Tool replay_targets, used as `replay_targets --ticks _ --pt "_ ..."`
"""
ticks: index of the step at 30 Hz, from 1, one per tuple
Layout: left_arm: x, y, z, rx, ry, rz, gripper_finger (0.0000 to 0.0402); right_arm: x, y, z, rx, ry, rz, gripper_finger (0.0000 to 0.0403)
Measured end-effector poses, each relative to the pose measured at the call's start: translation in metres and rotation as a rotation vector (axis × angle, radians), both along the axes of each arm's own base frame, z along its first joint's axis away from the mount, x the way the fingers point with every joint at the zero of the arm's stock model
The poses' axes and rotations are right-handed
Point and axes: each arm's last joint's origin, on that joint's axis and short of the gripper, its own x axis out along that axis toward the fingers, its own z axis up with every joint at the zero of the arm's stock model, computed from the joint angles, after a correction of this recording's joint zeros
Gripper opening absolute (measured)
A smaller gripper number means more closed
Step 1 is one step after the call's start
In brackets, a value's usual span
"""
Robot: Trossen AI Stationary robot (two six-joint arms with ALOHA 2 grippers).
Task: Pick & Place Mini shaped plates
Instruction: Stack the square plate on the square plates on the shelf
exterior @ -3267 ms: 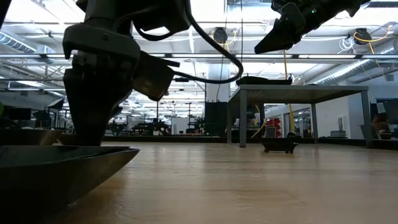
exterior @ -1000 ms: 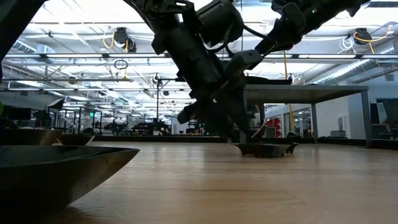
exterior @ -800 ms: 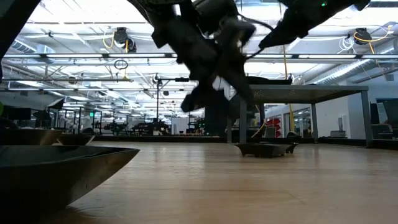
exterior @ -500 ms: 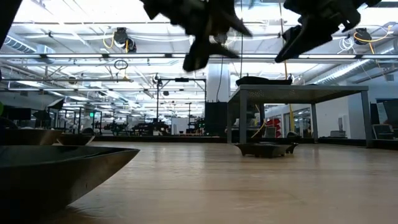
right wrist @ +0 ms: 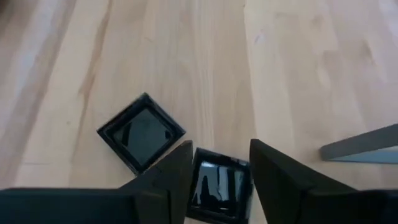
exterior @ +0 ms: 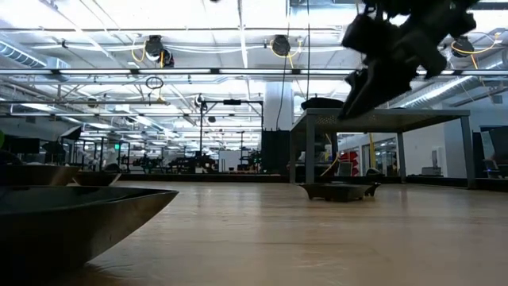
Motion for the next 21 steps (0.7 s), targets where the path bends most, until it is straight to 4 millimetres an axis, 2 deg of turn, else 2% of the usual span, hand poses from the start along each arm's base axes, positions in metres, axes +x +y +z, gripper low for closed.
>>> replay_targets --ticks 8,15,21 --pt "-0.06 0.003 0.036 0.155 -0.107 -0.019 0.0168 -0.006 0.008 -0.04 0.006 0.002 0.034 0.0144" --pt "-0.109 0.007 0.048 0.193 -0.061 0.099 0.0174 -0.008 0.021 -0.065 0.058 -0.033 0.036 0.0142" --pt "-0.133 0.006 0.056 0.22 -0.08 0.176 0.0175 -0.004 0.022 -0.082 -0.047 0.011 -0.033 0.0142"
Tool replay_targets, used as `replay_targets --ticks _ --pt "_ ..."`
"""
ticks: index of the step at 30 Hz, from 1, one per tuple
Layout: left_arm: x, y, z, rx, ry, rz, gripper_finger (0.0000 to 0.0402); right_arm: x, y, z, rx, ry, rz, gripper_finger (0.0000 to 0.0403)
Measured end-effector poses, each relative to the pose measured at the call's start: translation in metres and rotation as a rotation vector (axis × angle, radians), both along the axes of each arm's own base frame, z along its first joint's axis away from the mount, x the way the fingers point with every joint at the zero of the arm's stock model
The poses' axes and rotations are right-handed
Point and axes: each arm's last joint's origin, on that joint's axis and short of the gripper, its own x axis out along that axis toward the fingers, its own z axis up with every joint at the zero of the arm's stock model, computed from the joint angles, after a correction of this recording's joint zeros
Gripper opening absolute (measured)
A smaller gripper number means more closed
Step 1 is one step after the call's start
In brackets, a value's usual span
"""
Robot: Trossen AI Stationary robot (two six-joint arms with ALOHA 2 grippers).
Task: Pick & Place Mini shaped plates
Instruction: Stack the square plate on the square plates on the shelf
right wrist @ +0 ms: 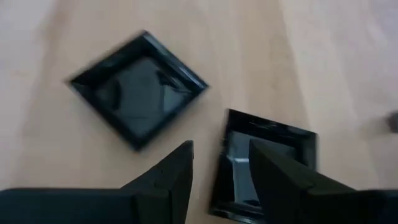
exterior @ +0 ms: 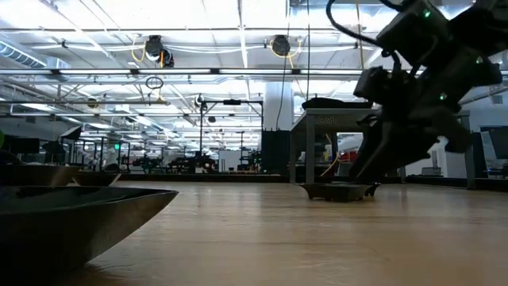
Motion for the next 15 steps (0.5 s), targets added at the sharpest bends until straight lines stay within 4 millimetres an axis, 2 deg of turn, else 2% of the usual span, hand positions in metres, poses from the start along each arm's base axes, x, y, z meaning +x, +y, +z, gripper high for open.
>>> replay_targets --ticks 6,15 --pt "-0.006 -0.001 0.003 0.002 -0.017 0.0 0.0175 0.001 -0.002 -0.01 -0.084 0.044 -0.035 0.0141" --pt "-0.006 -0.001 0.003 -0.034 -0.014 0.01 0.0175 0.002 -0.002 -0.016 -0.086 0.067 -0.032 0.0141"
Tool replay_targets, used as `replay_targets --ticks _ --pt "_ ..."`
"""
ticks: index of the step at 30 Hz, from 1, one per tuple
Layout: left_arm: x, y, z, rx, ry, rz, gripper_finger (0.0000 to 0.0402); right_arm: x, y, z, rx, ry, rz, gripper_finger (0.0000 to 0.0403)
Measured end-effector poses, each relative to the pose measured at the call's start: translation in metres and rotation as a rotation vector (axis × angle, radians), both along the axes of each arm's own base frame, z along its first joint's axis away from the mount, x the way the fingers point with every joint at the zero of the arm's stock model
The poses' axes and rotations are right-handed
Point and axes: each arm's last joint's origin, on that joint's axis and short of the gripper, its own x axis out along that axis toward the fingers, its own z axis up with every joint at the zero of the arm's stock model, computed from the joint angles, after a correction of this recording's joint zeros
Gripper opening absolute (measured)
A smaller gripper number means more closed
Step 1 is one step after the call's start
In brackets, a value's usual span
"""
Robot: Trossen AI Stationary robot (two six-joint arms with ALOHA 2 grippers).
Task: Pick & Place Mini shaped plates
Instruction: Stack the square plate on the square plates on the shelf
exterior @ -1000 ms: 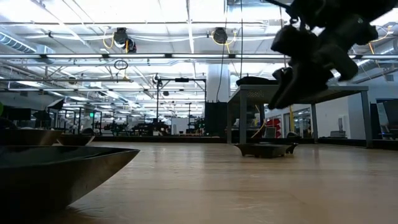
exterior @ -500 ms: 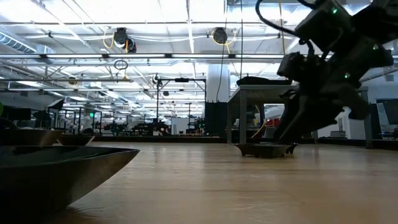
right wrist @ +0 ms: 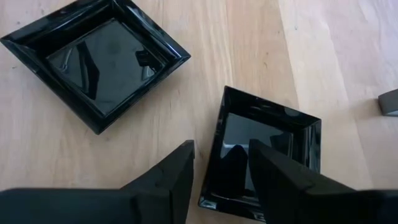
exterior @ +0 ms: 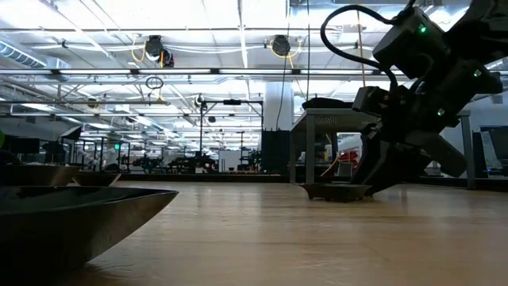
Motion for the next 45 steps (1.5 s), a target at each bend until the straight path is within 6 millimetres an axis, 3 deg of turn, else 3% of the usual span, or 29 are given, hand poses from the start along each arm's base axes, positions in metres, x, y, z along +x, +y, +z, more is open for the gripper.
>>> replay_targets --ticks 5,12,16,20,27,35,40,45 --pt "0.0 0.0 0.0 0.0 0.0 0.0 0.0175 0.0 0.0 0.0 0.001 0.001 0.001 0.0115" --pt "0.0 0.0 0.0 0.0 0.0 0.0 0.0175 0.0 0.0 0.0 0.006 0.0 -0.007 0.0012" --pt "0.0 0.0 0.0 0.001 0.0 0.0 0.0175 -0.001 0.0 0.005 0.035 -0.024 -0.017 0.0005" --pt "0.0 0.0 0.0 0.002 -0.001 0.0 0.0175 -0.004 0.002 0.029 0.105 -0.123 0.036 0.0001" --pt "0.0 0.0 0.0 0.002 -0.001 0.0 0.0175 -0.025 -0.002 0.095 0.142 -0.44 0.078 0.0001" --pt "0.0 0.0 0.0 0.002 -0.001 0.0 0.0175 -0.063 -0.022 0.146 -0.057 -0.736 -0.226 0.0" --pt "0.0 0.0 0.0 0.002 -0.001 0.0 0.0175 -0.082 -0.046 0.16 -0.241 -0.8 -0.552 0.0" --pt "0.0 0.0 0.0 0.002 -0.001 0.0 0.0175 -0.096 -0.071 0.178 -0.339 -0.808 -0.75 0.0"
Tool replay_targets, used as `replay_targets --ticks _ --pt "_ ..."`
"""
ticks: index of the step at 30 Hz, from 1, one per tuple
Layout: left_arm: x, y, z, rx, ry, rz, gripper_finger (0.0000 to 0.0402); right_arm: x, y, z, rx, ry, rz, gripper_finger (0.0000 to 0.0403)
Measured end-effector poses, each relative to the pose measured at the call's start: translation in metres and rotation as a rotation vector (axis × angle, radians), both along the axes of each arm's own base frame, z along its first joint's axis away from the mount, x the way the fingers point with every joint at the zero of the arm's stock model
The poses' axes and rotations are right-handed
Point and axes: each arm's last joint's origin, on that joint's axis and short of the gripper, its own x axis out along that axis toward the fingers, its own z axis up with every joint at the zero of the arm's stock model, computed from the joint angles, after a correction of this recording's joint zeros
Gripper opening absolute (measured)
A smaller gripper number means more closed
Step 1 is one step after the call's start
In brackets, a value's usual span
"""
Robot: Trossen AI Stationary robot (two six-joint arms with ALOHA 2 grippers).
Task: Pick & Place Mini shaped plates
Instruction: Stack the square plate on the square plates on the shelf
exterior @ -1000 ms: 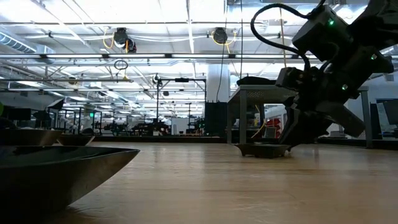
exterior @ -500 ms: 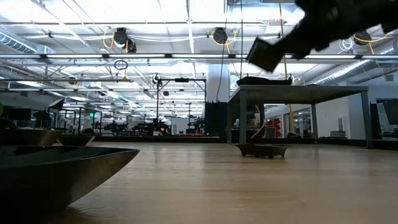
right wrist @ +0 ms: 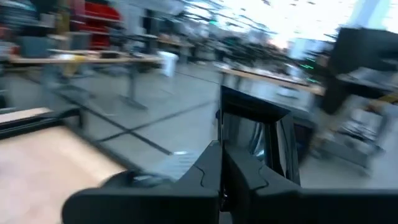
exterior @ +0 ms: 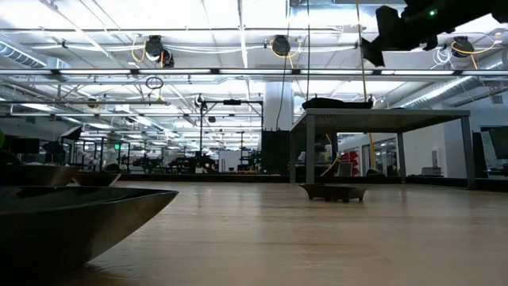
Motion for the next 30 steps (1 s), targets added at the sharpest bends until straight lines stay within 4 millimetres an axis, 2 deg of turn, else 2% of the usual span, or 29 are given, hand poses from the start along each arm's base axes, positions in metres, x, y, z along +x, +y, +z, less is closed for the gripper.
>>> replay_targets --ticks 5,10,14,17,22,30 --pt "0.0 0.0 0.0 0.0 0.0 0.0 0.0175 -0.01 -0.021 0.018 0.119 0.079 -0.12 0.0" --pt "0.0 0.0 0.0 0.0 0.0 0.0 0.0175 -0.016 -0.038 0.025 0.309 0.184 -0.149 0.0" --pt "0.0 0.0 0.0 0.0 0.0 0.0 0.0175 -0.017 -0.052 0.031 0.365 0.243 -0.189 0.0" --pt "0.0 0.0 0.0 0.0 0.0 0.0 0.0175 -0.016 -0.062 0.03 0.408 0.282 -0.207 0.0" --pt "0.0 0.0 0.0 0.0 0.0 0.0 0.0175 -0.017 -0.074 0.018 0.493 0.382 -0.23 0.0" --pt "0.0 0.0 0.0 0.0 0.0 0.0 0.0175 -0.018 -0.083 0.013 0.485 0.487 -0.248 0.0"
